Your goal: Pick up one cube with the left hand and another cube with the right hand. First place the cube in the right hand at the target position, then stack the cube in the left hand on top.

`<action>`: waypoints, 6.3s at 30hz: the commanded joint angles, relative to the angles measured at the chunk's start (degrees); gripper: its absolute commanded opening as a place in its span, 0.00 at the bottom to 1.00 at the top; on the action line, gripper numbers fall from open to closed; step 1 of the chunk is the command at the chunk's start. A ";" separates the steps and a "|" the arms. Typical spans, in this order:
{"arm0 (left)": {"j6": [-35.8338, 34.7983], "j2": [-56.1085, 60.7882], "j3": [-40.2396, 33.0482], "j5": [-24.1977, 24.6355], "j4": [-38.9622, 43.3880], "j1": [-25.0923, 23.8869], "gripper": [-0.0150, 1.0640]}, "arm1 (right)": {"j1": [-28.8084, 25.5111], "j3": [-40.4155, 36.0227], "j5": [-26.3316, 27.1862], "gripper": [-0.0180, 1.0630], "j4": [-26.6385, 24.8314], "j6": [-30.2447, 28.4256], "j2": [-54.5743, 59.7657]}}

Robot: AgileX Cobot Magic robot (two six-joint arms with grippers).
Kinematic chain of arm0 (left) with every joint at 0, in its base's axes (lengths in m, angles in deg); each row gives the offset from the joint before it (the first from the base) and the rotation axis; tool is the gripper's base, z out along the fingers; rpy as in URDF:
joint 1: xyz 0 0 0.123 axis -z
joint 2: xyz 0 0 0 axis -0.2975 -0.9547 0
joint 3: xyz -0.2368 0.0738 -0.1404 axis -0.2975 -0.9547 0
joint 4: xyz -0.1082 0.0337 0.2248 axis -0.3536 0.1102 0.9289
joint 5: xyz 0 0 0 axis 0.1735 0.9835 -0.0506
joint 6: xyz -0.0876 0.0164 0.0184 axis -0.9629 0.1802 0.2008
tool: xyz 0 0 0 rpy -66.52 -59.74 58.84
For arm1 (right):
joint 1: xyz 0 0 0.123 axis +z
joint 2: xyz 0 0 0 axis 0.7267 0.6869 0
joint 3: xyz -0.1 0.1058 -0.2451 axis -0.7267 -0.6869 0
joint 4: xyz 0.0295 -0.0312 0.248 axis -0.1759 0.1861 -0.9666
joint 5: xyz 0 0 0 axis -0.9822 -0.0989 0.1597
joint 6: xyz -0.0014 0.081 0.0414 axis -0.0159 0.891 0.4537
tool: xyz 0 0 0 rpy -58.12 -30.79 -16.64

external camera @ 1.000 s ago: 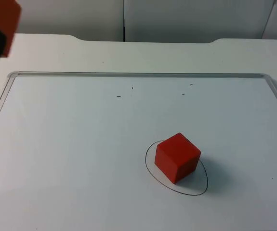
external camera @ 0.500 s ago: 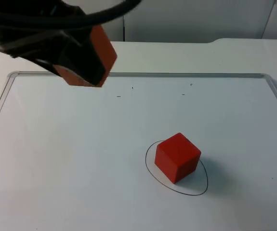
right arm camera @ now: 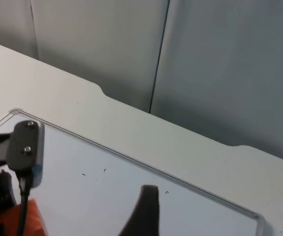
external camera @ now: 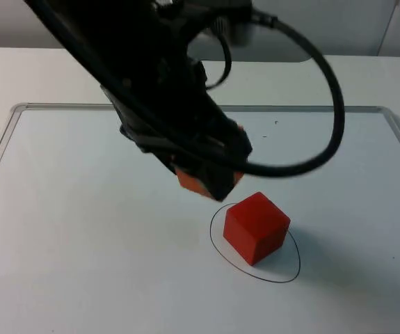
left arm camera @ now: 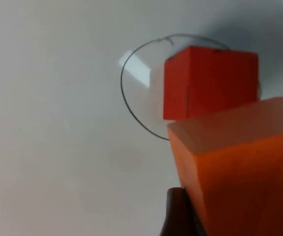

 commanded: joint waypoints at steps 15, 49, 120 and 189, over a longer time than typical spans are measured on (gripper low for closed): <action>-1.73 -6.88 8.40 0.67 4.03 3.25 0.20 | 0.15 -0.33 1.42 0.73 1.04 1.30 1.67; -0.67 -13.93 12.26 1.88 8.06 7.04 0.20 | 0.15 -0.33 2.34 0.73 0.92 1.69 1.67; -14.02 -2.53 16.00 16.39 28.76 7.04 0.75 | 0.15 -0.33 2.34 0.73 0.56 1.71 1.67; -24.25 103.83 -40.72 16.98 23.31 7.04 0.75 | 0.15 -24.26 2.20 0.73 -20.42 -17.08 -27.00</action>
